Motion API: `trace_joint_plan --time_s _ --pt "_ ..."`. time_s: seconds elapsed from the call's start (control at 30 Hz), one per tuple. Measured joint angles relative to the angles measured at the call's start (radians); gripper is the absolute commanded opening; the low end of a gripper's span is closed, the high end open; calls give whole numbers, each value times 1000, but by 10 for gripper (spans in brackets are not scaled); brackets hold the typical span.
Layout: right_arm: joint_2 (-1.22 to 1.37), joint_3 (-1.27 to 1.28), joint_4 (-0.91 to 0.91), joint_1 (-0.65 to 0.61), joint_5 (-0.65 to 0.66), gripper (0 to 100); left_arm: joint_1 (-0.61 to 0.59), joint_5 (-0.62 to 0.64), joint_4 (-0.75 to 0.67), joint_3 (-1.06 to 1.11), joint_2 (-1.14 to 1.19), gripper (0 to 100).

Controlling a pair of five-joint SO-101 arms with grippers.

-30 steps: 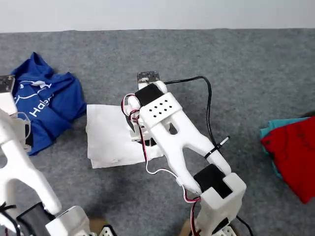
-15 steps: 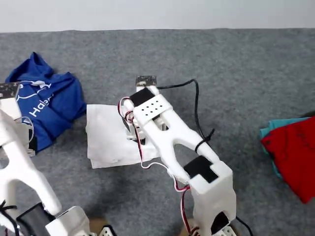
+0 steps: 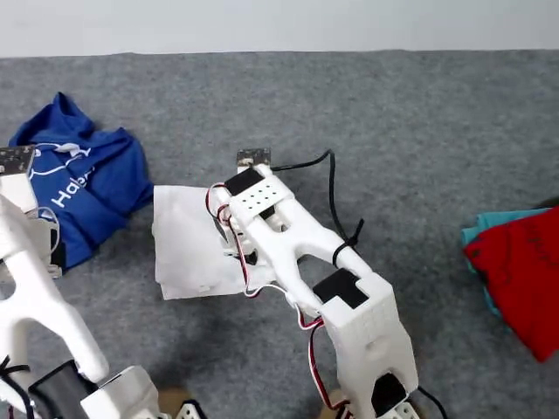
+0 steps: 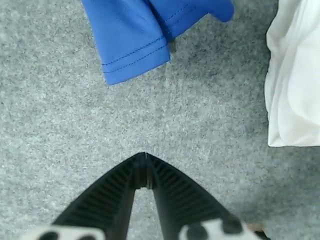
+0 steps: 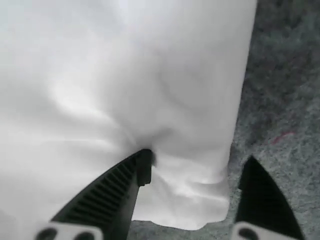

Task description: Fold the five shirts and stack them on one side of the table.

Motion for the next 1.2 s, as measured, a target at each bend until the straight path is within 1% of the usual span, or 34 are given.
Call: trace_joint_plan --time_s 0.07,0.27,0.47,0.57,0.67,0.8,1.0,1.1,1.2 --pt "0 0 3 0 0 106 0 0 0 0 0 3" --pt "0 0 46 11 12 12 0 0 0 0 0 3" --pt "0 -2 137 84 80 9 0 0 0 0 0 3" --pt "2 -2 232 160 123 9 0 0 0 0 0 3" --pt "-12 0 304 252 199 9 0 0 0 0 0 3" --pt "-51 -46 318 376 371 9 0 0 0 0 0 3" --pt "-55 -132 255 534 741 9 0 0 0 0 0 3" --pt "-55 -152 169 574 941 9 0 0 0 0 0 3" --pt "-55 -152 71 582 1108 9 0 0 3 0 0 3"
